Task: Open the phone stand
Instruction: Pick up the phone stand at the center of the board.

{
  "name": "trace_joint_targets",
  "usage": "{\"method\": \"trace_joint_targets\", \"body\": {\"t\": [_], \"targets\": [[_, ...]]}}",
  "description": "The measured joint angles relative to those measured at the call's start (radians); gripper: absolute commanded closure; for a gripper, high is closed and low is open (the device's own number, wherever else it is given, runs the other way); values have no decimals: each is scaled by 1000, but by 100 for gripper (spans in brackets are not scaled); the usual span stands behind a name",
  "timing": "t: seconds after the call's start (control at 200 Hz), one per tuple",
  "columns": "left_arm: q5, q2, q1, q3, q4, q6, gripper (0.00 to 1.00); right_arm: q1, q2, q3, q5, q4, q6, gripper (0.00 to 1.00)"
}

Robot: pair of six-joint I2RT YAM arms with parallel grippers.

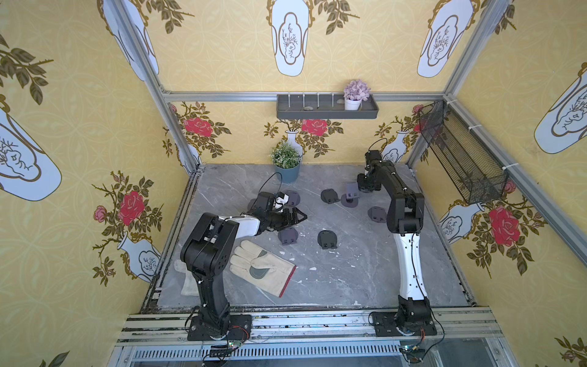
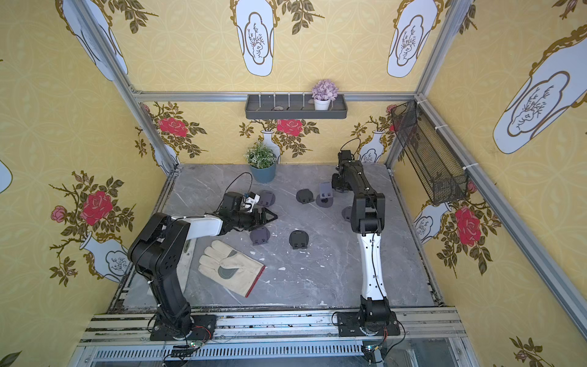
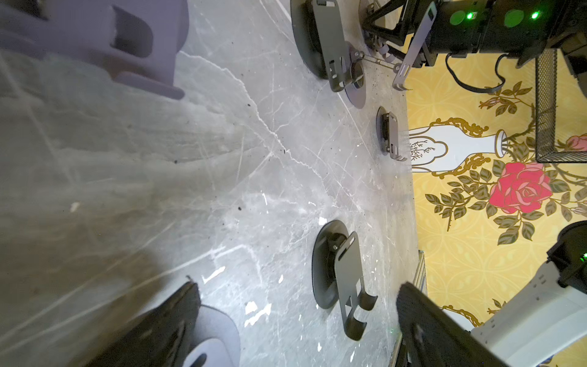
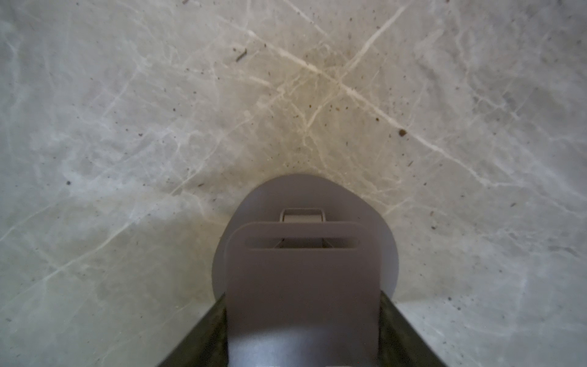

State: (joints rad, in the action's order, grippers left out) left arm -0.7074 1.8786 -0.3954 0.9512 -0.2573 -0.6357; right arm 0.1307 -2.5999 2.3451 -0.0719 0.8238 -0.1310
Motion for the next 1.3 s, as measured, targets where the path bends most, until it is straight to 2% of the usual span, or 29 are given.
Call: {"method": "trace_joint_targets", "body": {"t": [0.14, 0.32, 0.4, 0.93, 1.3], "targets": [[-4, 0, 0, 0, 0, 0, 1, -3, 11, -31, 10, -25, -5, 31], [-7, 0, 0, 0, 0, 0, 1, -8, 26, -60, 24, -51, -11, 54], [-7, 0, 0, 0, -1, 0, 1, -8, 29, -65, 28, -53, -11, 57], [-3, -46, 0, 24, 8, 0, 1, -42, 168, -157, 45, -8, -51, 62], [20, -115, -6, 61, 62, 29, 1, -34, 349, -262, 43, 13, -55, 64]]}}
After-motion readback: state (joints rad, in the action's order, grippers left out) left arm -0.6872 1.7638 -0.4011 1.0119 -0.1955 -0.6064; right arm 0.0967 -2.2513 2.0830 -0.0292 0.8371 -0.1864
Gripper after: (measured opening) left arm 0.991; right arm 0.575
